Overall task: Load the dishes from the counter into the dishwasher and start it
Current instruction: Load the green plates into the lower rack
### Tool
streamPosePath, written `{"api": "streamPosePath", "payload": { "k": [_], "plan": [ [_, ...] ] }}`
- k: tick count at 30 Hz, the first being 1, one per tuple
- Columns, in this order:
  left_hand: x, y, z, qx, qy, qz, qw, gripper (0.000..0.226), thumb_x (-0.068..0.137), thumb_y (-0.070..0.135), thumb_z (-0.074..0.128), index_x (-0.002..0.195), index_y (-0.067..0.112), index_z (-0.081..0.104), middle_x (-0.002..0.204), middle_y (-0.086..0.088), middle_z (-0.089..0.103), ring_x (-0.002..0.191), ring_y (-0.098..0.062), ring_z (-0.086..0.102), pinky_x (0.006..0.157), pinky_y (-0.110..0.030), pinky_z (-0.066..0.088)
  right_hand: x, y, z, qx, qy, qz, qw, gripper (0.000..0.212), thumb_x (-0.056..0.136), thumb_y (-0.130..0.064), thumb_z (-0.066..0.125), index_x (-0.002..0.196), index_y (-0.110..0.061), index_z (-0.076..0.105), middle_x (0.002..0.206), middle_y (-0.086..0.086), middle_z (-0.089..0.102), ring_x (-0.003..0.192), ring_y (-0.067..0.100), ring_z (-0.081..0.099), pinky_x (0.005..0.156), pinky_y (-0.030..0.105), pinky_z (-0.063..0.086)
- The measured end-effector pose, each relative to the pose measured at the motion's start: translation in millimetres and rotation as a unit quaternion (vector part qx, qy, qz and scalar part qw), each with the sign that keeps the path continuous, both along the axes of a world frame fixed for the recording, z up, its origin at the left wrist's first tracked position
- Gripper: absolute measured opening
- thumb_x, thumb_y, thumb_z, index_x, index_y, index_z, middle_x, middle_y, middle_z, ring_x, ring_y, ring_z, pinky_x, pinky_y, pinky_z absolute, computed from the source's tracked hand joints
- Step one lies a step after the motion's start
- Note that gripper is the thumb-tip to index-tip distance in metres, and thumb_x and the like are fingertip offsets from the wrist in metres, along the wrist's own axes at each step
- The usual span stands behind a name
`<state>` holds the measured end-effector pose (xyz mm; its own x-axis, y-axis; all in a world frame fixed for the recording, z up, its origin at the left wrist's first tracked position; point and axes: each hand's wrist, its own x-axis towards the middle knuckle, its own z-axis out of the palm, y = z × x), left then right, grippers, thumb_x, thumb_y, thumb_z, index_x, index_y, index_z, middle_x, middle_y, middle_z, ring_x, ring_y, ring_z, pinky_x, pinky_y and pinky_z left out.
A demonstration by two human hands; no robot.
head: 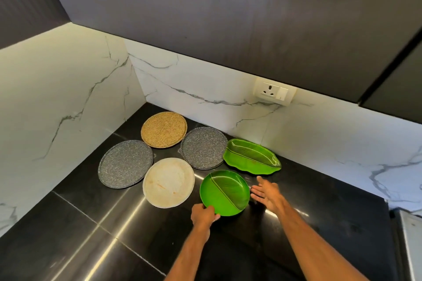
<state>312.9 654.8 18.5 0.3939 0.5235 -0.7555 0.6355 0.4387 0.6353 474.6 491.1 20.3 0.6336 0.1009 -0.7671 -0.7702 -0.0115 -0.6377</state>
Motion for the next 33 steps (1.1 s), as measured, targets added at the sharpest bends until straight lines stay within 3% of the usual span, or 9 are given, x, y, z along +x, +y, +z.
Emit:
{"api": "streamPosePath", "payload": {
  "k": [5, 7, 9, 13, 15, 20, 23, 29, 33],
  "plan": [
    [-43, 4, -1, -0.058, -0.034, 0.042, 0.997, 0.012, 0.095, -0.004, 0.058, 0.102, -0.006, 0.068, 0.100, -0.019, 0.072, 0.086, -0.026, 0.072, 0.063, -0.029, 0.061, 29, 32, -13, 0.061, 0.058, -0.086, 0.993, 0.057, 0.102, -0.034, 0.056, 0.142, 0.003, 0.040, 0.135, 0.030, 0.057, 0.126, 0.042, 0.057, 0.086, 0.047, 0.055],
    [-61, 6, -3, -0.064, -0.031, 0.050, 0.996, 0.011, 0.096, -0.002, 0.059, 0.100, -0.007, 0.068, 0.098, -0.022, 0.073, 0.083, -0.025, 0.072, 0.063, -0.029, 0.060, 39, 42, -18, 0.074, 0.073, -0.099, 0.990, 0.036, 0.105, -0.033, 0.050, 0.129, -0.005, 0.050, 0.140, 0.025, 0.055, 0.131, 0.039, 0.054, 0.097, 0.045, 0.051],
    [-77, 9, -4, -0.068, -0.032, 0.050, 0.996, 0.011, 0.096, -0.002, 0.059, 0.097, -0.008, 0.068, 0.090, -0.022, 0.073, 0.076, -0.023, 0.070, 0.062, -0.029, 0.060, 48, 47, -25, 0.082, 0.082, -0.116, 0.986, 0.015, 0.108, -0.023, 0.044, 0.104, -0.011, 0.052, 0.144, 0.022, 0.053, 0.131, 0.037, 0.055, 0.084, 0.039, 0.053],
    [-92, 8, 0, -0.050, -0.035, 0.048, 0.997, 0.012, 0.096, -0.002, 0.058, 0.095, -0.008, 0.068, 0.080, -0.017, 0.068, 0.067, -0.019, 0.065, 0.060, -0.029, 0.059, 48, 35, -30, 0.102, 0.026, -0.188, 0.977, 0.013, 0.100, -0.002, 0.052, 0.088, -0.003, 0.053, 0.132, 0.030, 0.058, 0.074, 0.032, 0.071, 0.052, 0.036, 0.061],
    [-92, 6, 8, -0.040, -0.050, 0.041, 0.997, 0.014, 0.097, -0.004, 0.054, 0.095, -0.004, 0.068, 0.083, -0.017, 0.068, 0.069, -0.021, 0.064, 0.056, -0.028, 0.059, 30, 14, -16, 0.124, -0.008, -0.226, 0.966, 0.010, 0.095, 0.004, 0.060, 0.086, -0.001, 0.056, 0.117, 0.030, 0.062, 0.055, 0.026, 0.070, 0.050, 0.035, 0.061],
    [-83, -14, 35, -0.045, -0.110, -0.018, 0.993, 0.028, 0.098, -0.005, 0.047, 0.113, 0.007, 0.066, 0.104, -0.013, 0.072, 0.097, -0.029, 0.069, 0.063, -0.032, 0.062, -53, -80, 9, 0.002, -0.118, -0.206, 0.971, 0.010, 0.089, 0.005, 0.064, 0.096, -0.002, 0.063, 0.108, 0.022, 0.070, 0.085, 0.028, 0.072, 0.076, 0.043, 0.063],
    [-81, -41, 52, -0.039, -0.132, -0.088, 0.987, 0.028, 0.101, 0.000, 0.044, 0.118, 0.012, 0.062, 0.110, -0.007, 0.069, 0.100, -0.025, 0.068, 0.066, -0.036, 0.062, -113, -152, 18, -0.069, -0.150, -0.240, 0.957, 0.035, 0.088, -0.002, 0.068, 0.121, -0.001, 0.057, 0.113, 0.015, 0.069, 0.095, 0.027, 0.074, 0.068, 0.041, 0.064],
    [-99, -130, 61, 0.000, -0.141, -0.207, 0.968, 0.027, 0.108, 0.014, 0.036, 0.125, 0.006, 0.054, 0.110, -0.013, 0.062, 0.095, -0.020, 0.064, 0.058, -0.034, 0.062, -243, -278, 16, -0.199, -0.161, -0.343, 0.904, 0.047, 0.081, -0.025, 0.070, 0.124, -0.008, 0.060, 0.115, 0.020, 0.066, 0.090, 0.030, 0.071, 0.053, 0.040, 0.061],
    [-131, -208, 61, -0.033, -0.135, -0.277, 0.951, 0.026, 0.107, 0.017, 0.038, 0.114, 0.005, 0.060, 0.106, -0.016, 0.066, 0.093, -0.022, 0.066, 0.060, -0.035, 0.061, -327, -347, 21, -0.273, -0.169, -0.361, 0.876, 0.056, 0.072, -0.039, 0.063, 0.119, -0.008, 0.065, 0.107, 0.018, 0.071, 0.094, 0.038, 0.069, 0.068, 0.052, 0.061]
  ]
}}
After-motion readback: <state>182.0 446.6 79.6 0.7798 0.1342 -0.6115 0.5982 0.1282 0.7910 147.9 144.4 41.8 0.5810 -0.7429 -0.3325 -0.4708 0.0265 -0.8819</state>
